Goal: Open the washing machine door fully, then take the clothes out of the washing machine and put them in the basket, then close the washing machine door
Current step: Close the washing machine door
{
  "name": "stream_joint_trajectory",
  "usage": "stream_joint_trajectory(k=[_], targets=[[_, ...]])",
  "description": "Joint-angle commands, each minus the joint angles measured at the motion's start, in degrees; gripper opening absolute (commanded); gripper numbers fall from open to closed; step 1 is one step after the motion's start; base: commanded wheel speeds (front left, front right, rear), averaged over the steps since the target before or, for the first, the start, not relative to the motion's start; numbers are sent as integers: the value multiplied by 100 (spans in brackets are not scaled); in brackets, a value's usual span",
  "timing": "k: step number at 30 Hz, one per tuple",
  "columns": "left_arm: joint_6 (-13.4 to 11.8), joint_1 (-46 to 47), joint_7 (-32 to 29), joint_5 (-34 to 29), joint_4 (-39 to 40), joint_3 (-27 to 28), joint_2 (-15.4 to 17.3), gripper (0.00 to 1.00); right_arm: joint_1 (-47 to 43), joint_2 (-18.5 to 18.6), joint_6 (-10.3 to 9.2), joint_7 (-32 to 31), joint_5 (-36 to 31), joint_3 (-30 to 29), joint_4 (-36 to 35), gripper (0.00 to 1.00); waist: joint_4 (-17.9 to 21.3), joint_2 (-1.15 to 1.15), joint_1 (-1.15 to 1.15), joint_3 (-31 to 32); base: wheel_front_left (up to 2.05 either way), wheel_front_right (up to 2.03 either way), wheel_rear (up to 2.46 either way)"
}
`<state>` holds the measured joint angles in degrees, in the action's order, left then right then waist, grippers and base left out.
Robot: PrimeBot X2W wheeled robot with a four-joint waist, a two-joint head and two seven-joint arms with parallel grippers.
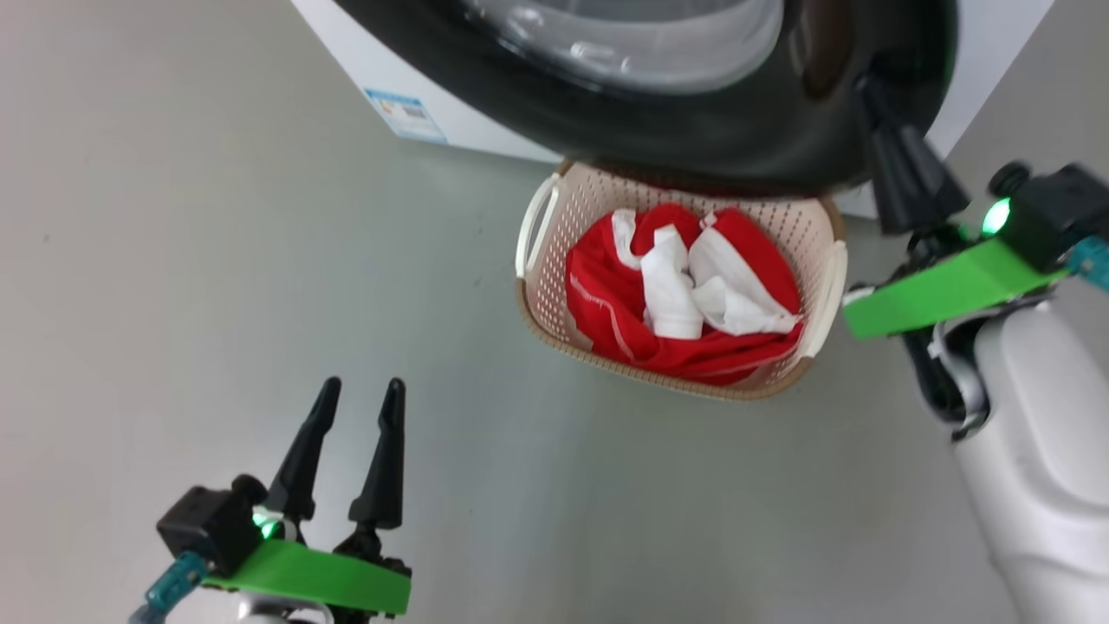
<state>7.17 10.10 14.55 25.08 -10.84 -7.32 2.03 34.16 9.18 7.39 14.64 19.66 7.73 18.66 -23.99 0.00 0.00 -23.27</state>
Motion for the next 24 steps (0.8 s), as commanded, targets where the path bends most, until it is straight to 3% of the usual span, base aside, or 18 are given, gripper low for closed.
stream_joint_trajectory(k=[1, 12, 24], targets=[[32, 138, 45, 55, 154, 161, 85, 100, 156, -8, 10, 36, 42, 26, -141, 0, -57, 0, 0, -208, 0, 0, 0], [32, 434, 45, 241, 283, -28, 85, 100, 944, 239, 10, 36, 7, -273, -82, 0, -240, 0, 0, -692, 0, 0, 0], [32, 514, 45, 290, 344, -71, 85, 100, 1555, 159, 10, 36, -13, -740, -94, 0, -296, 0, 0, -884, 0, 0, 0]])
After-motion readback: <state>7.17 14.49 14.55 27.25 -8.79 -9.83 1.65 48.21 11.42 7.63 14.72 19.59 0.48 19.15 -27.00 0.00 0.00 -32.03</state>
